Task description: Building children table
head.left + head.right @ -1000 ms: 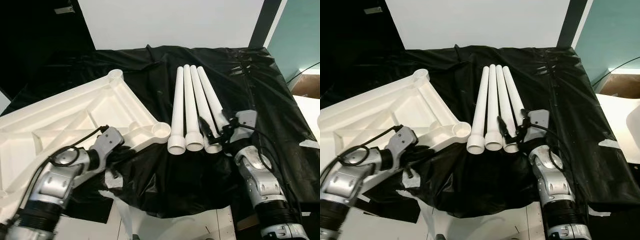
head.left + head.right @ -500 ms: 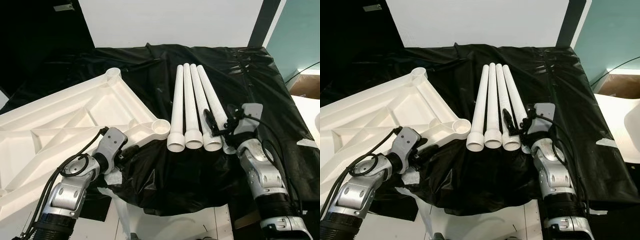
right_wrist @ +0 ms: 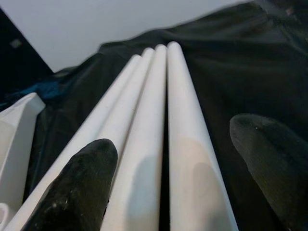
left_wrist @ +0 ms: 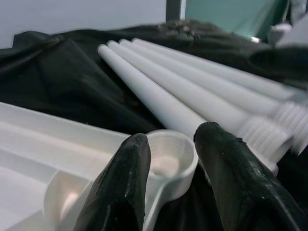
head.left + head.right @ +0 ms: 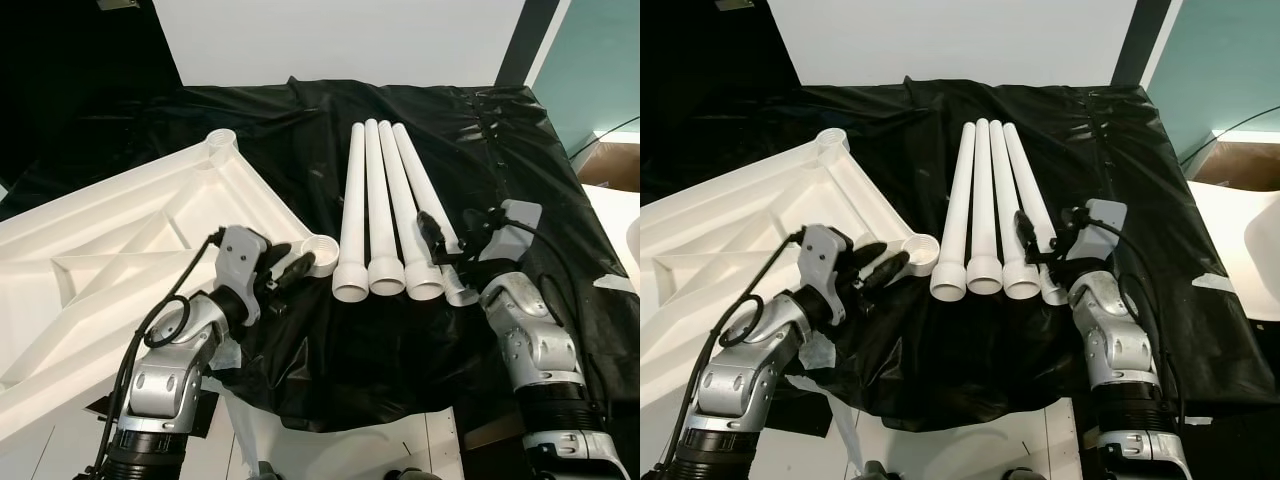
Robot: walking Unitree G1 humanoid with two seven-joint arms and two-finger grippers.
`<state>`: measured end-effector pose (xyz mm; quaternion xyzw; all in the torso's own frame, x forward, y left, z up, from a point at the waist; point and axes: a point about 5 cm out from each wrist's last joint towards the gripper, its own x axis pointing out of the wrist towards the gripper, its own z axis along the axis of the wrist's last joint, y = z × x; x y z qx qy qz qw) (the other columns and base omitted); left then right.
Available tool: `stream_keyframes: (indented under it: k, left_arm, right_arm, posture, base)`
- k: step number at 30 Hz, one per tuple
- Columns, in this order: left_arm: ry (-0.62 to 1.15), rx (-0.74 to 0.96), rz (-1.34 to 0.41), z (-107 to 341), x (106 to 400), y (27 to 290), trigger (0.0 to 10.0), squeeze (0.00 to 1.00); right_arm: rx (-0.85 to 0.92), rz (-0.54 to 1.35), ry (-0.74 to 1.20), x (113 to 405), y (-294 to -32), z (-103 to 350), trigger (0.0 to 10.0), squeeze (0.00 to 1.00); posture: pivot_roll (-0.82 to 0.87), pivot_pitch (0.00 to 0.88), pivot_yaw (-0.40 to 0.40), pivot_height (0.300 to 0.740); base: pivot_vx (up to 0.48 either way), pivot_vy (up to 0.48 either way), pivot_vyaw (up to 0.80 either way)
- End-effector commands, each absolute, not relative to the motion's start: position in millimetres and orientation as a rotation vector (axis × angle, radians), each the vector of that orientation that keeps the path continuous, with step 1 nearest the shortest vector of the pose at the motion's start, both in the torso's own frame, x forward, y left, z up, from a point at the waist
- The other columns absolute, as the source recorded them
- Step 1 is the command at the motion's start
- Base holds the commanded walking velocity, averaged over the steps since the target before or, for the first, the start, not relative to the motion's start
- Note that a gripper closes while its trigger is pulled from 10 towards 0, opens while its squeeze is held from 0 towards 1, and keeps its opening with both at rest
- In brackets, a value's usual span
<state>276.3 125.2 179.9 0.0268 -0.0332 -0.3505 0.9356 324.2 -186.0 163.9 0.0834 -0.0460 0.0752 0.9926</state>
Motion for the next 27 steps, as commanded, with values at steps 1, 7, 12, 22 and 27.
stream_keyframes:
  k: [1, 7, 12, 22, 27]
  left_arm:
    - [-0.077, -0.005, -0.639, 187.6, 275.2, 122.7, 10.0, 0.0]
    - [-0.07, -0.005, -0.675, 203.4, 272.7, 109.4, 10.0, 0.0]
    - [-0.074, 0.015, -0.722, 212.2, 268.7, 103.5, 10.0, 0.0]
    - [-0.077, 0.048, -0.719, 219.9, 264.4, 103.5, 10.0, 0.0]
    - [-0.075, 0.05, -0.714, 220.6, 265.2, 102.9, 10.0, 0.0]
  right_arm:
    - [0.2, 0.138, -0.048, 326.6, -188.1, 165.2, 10.0, 0.0]
    - [0.174, 0.127, 0.069, 332.2, -192.6, 165.6, 10.0, 0.0]
    - [0.128, 0.127, 0.169, 334.2, -196.7, 165.5, 10.0, 0.0]
    - [0.122, 0.158, 0.388, 340.3, -199.4, 154.3, 10.0, 0.0]
    - [0.127, 0.17, 0.427, 343.0, -199.3, 151.3, 10.0, 0.0]
  posture:
    - [0.05, 0.091, -0.002, 0.74]
    - [0.05, 0.089, -0.015, 0.74]
    - [0.05, 0.089, -0.016, 0.74]
    - [0.06, 0.073, -0.016, 0.74]
    - [0.06, 0.067, -0.019, 0.74]
  base:
    - [0.0, 0.0, 0.0]
    - [0.0, 0.0, 0.0]
    - [0.0, 0.0, 0.0]
    - [0.0, 0.0, 0.0]
    - [0.0, 0.0, 0.0]
